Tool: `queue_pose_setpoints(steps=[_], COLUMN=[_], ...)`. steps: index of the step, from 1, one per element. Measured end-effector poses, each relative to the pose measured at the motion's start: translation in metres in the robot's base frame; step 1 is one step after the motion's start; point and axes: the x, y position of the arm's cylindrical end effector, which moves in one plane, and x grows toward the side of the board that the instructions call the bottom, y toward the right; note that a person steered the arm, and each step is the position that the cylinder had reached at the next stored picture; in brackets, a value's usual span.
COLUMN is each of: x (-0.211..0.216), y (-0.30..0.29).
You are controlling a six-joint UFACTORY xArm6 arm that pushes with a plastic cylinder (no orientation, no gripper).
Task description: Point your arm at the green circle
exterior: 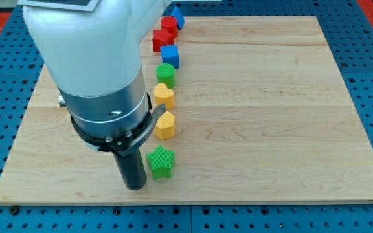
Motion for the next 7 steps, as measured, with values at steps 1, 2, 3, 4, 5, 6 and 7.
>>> queue_pose_setpoints(steps=[1, 2, 3, 4, 5, 6, 7], x=[0.000, 0.000, 0.000, -0.037, -0.078, -0.132, -0.177], y=[0.000, -0.007, -0.014, -0.041, -0.053, -0.053, -0.053])
